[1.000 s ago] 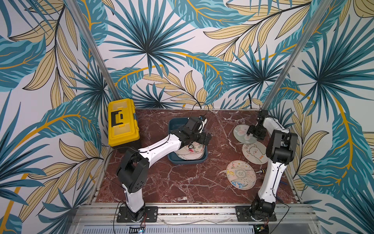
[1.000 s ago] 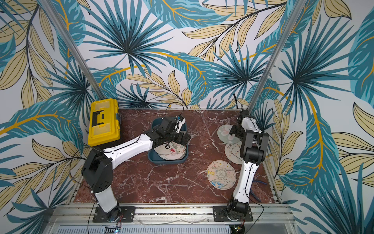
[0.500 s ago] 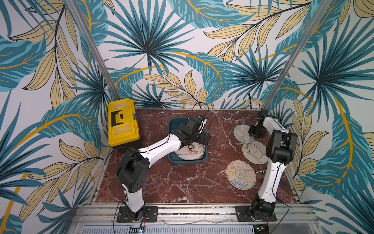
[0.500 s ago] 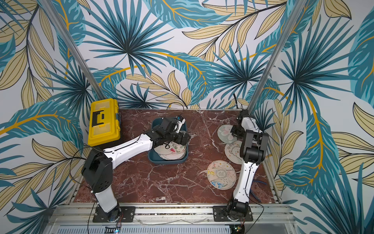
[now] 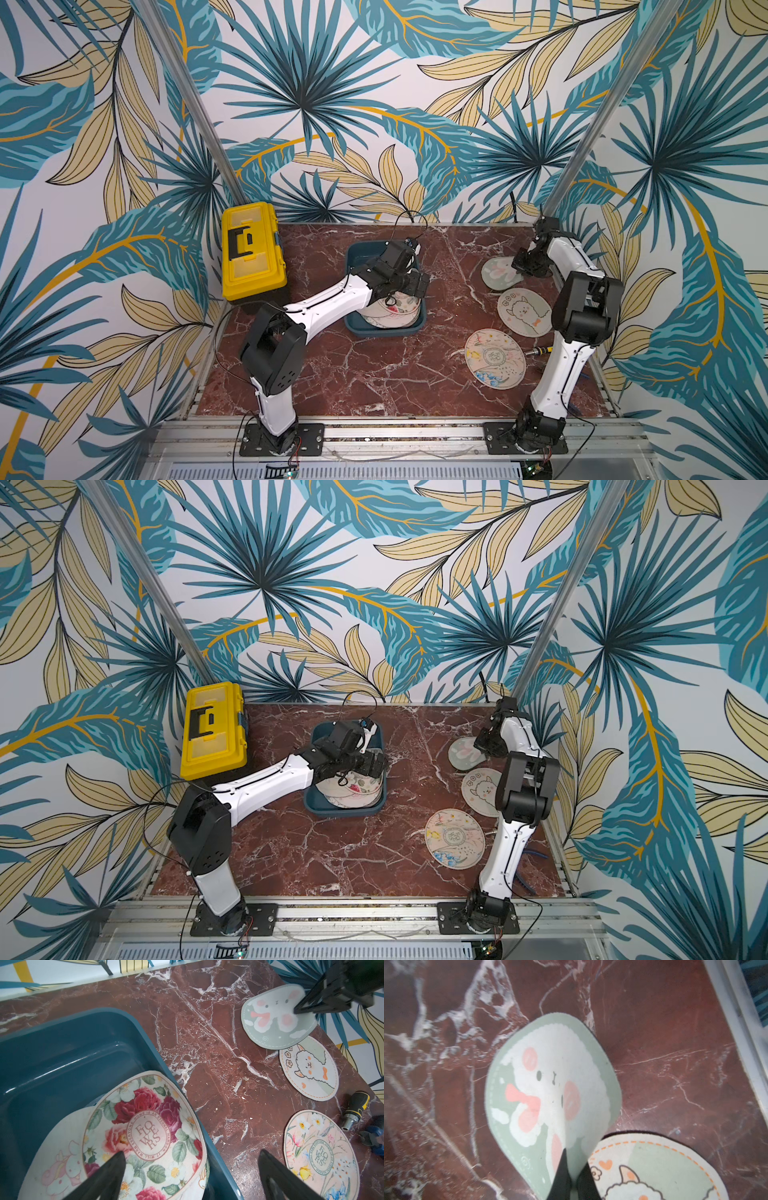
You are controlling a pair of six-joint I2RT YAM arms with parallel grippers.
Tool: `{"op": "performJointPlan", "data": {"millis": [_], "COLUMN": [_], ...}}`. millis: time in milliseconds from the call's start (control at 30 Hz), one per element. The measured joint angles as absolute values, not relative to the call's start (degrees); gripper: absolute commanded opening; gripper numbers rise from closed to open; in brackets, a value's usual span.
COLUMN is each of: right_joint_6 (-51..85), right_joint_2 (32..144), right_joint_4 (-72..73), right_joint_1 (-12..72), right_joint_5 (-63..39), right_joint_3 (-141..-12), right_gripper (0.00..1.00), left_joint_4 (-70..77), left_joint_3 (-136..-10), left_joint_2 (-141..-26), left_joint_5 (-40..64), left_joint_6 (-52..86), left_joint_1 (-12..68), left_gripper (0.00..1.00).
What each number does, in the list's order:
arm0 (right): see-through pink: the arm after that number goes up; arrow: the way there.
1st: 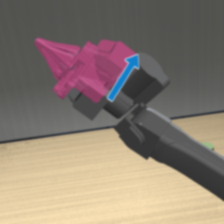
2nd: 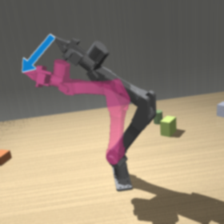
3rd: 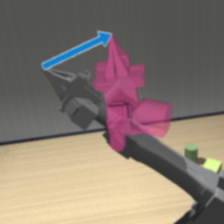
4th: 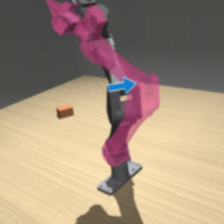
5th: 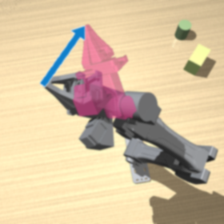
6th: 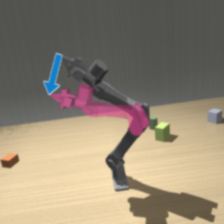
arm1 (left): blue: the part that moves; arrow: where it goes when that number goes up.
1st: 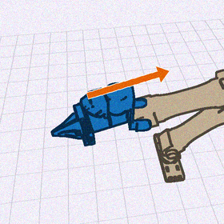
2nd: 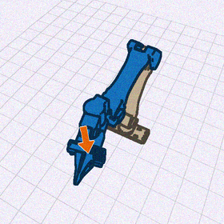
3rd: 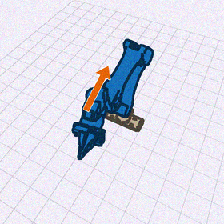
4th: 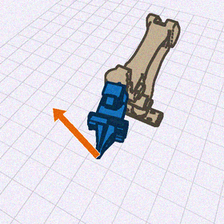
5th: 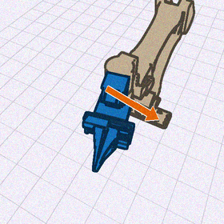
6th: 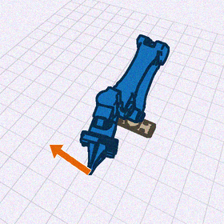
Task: Put the coasters into the storage box
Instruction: Pick up the coaster from the center of the board, then place the coaster in the storage box.
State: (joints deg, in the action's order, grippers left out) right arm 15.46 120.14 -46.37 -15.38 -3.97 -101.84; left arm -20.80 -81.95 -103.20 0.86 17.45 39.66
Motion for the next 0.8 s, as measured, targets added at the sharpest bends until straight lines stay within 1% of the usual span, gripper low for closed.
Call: {"op": "performJointPlan", "data": {"millis": [200, 467, 800], "right_joint_6": [15.7, 16.0, 16.1], "right_joint_2": [114.0, 109.2, 102.0], "right_joint_4": [-45.4, -44.6, -42.5], "right_joint_1": [-13.7, -9.0, 2.0], "right_joint_5": [-5.5, -5.9, -6.5], "right_joint_3": [-99.7, -96.2, -96.2], "right_gripper": [0.0, 0.0, 0.0], "left_joint_4": [-21.6, -22.1, -21.5], "left_joint_3": [-82.0, -80.0, -73.4], "left_joint_2": [-103.2, -101.0, -92.3], "left_joint_5": [0.8, 1.0, 0.6], "left_joint_6": [19.9, 22.3, 24.6], "left_joint_1": [38.3, 36.6, 34.0], "left_gripper": [1.0, 1.0, 1.0]}}
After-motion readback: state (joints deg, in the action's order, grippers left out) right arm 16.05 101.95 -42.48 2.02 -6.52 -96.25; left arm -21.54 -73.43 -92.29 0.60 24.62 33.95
